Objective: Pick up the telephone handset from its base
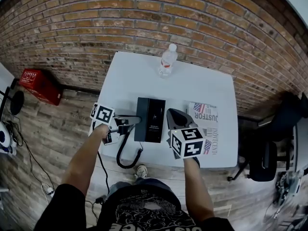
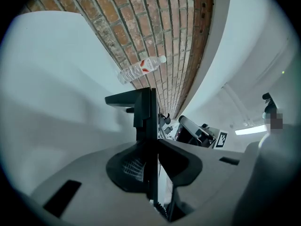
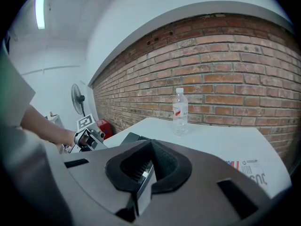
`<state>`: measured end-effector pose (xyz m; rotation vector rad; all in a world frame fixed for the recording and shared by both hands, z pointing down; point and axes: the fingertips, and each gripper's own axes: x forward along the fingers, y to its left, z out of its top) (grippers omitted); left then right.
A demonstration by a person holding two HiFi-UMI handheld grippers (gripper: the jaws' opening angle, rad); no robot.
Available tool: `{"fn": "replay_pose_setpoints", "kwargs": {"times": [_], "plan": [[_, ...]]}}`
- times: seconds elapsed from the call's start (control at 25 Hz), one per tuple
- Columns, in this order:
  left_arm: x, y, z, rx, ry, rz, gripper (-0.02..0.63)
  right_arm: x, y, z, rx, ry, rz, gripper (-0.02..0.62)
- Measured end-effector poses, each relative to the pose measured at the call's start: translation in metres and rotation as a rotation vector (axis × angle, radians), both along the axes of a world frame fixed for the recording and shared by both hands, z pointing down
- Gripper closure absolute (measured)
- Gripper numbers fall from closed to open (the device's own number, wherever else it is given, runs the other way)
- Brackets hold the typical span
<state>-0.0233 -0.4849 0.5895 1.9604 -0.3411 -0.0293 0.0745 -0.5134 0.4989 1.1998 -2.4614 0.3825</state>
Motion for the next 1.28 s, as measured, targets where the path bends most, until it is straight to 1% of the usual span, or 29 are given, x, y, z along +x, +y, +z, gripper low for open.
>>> {"fn": "replay_pose_setpoints", "kwargs": {"times": [0.28, 0.4, 0.56, 0.84, 1.0, 1.16, 1.28], "plan": [[0.001, 0.005, -0.011, -0.012, 0.061, -0.007, 0.533, -0.003, -0.004, 0.002, -0.007, -0.013, -0.008, 0.595], [0.001, 0.008, -0.02, -0.038, 0.096, -0.033, 0.534, -0.007, -0.001, 0.0, -0.004, -0.019, -0.015, 0.595], [-0.004, 0.009, -0.032, 0.014, 0.087, -0.06, 0.534, -0.009, 0.004, -0.006, 0.007, -0.026, -0.02, 0.595], [-0.01, 0.031, -0.06, 0.048, 0.11, -0.07, 0.534, -0.017, 0.03, -0.021, 0.024, -0.031, -0.011, 0.595], [-0.017, 0.047, -0.075, 0.075, 0.093, -0.079, 0.534, -0.02, 0.05, -0.035, 0.045, -0.033, 0.005, 0.595], [-0.016, 0.069, -0.096, 0.125, 0.11, -0.061, 0.534, -0.019, 0.073, -0.048, 0.07, -0.036, 0.032, 0.595], [-0.017, 0.086, -0.108, 0.169, 0.105, -0.048, 0.534, -0.017, 0.093, -0.057, 0.089, -0.04, 0.052, 0.595]]}}
